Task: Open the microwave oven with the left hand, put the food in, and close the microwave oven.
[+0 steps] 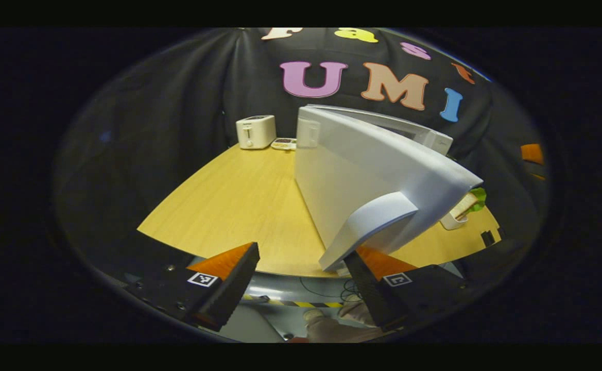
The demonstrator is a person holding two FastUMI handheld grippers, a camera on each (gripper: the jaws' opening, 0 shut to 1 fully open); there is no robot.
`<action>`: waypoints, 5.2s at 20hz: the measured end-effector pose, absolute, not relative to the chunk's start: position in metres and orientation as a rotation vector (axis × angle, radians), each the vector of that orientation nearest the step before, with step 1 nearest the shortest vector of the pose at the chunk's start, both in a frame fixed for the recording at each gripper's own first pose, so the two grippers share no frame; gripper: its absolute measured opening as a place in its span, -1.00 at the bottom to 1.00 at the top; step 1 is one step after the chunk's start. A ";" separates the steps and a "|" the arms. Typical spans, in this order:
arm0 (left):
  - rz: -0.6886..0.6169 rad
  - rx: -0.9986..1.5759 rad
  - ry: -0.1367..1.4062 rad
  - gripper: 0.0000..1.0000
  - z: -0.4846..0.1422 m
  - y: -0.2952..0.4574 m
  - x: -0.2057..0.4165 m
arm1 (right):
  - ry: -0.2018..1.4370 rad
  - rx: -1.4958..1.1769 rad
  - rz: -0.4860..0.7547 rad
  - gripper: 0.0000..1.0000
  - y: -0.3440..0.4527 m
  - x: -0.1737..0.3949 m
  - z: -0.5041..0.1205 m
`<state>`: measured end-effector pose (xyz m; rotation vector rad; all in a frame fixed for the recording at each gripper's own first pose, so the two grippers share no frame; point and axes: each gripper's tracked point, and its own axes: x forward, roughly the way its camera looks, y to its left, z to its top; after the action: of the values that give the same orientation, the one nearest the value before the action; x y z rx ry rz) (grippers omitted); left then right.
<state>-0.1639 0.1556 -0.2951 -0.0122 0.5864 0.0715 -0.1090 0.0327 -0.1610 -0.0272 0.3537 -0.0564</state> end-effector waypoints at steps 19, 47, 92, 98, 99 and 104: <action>0.490 -0.076 0.287 0.90 -0.162 0.281 -0.207 | 0.456 -0.080 -0.160 0.91 -0.003 -0.098 -0.186; 0.534 -0.077 0.132 0.89 -0.081 0.104 -0.043 | 1.133 -0.013 0.050 0.69 -0.123 0.045 -0.332; 0.240 -0.002 0.153 0.89 -0.084 0.185 -0.039 | 0.669 0.596 0.244 -0.14 0.174 0.053 -0.281; 0.268 -0.010 0.157 0.89 -0.090 0.201 -0.048 | 0.595 0.584 0.241 -0.27 0.199 0.111 -0.301; 0.276 -0.011 0.159 0.89 -0.090 0.204 -0.050 | 0.583 0.580 0.236 -0.29 0.201 0.124 -0.303; 0.318 0.004 0.183 0.89 -0.098 0.217 -0.064 | 0.544 0.490 0.174 -0.29 0.195 0.180 -0.320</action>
<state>-0.0641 0.2168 -0.0976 0.0040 0.1829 0.3185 0.1798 0.1952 -0.3195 0.4904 0.5443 0.1742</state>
